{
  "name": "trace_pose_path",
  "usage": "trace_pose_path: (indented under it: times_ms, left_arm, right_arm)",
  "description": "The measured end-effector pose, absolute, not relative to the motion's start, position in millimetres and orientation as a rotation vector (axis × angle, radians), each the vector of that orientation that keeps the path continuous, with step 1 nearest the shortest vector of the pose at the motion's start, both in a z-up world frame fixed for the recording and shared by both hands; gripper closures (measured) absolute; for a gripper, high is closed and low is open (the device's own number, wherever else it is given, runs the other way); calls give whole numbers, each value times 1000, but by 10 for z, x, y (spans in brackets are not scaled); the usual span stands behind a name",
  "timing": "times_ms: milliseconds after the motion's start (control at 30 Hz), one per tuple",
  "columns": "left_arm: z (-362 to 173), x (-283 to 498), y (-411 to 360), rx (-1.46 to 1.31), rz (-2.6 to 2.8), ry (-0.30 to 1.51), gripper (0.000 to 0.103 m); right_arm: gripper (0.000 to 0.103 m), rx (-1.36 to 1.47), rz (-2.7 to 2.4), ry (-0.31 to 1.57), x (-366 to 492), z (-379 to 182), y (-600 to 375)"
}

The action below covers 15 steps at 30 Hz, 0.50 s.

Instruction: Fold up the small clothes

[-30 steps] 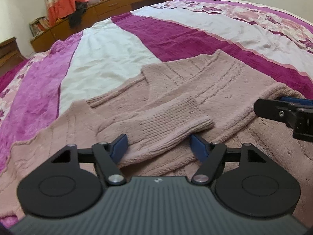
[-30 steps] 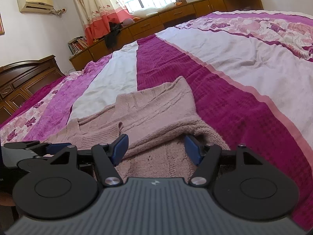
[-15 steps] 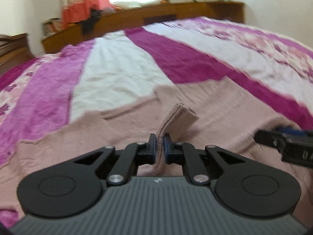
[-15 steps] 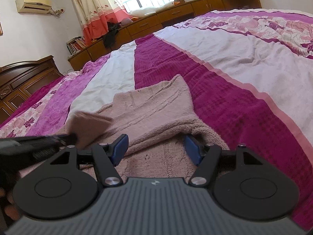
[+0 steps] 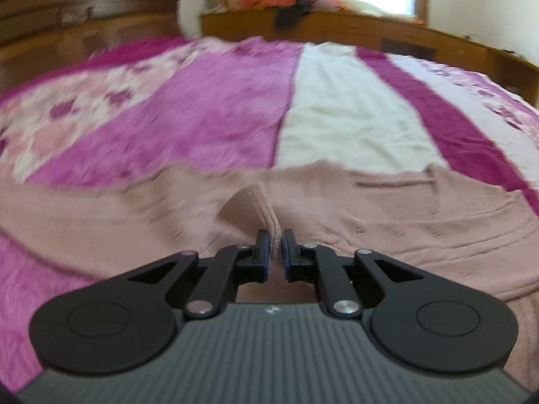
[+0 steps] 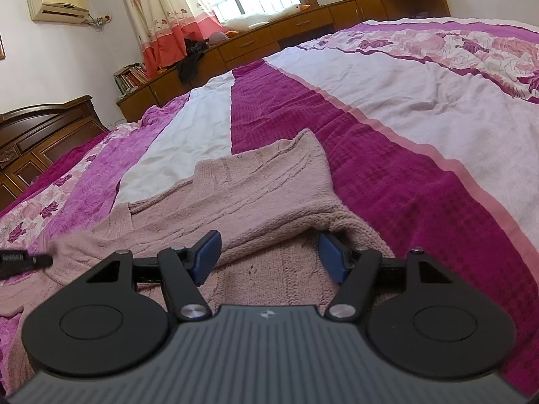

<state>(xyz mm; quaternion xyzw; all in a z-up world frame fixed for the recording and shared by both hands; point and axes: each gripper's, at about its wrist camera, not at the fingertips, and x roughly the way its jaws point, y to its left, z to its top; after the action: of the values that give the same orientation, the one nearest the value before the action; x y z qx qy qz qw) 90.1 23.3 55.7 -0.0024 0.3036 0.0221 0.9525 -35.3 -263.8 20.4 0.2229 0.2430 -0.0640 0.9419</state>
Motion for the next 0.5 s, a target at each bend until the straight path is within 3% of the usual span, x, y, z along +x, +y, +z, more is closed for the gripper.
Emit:
trace_pose_path:
  times_ms: [267,400,500]
  left_arm:
    - [391,764,463,-61,80,678,88]
    - [418,698,529,-45,122,668,76]
    - [442,667,588,-44,139,666,78]
  right_arm:
    - [32,446,-134,495,-353,200,-2643]
    - [32,447,-134,495,-354,201,-2639]
    - [32,445,-136,496,-352,202,-2638]
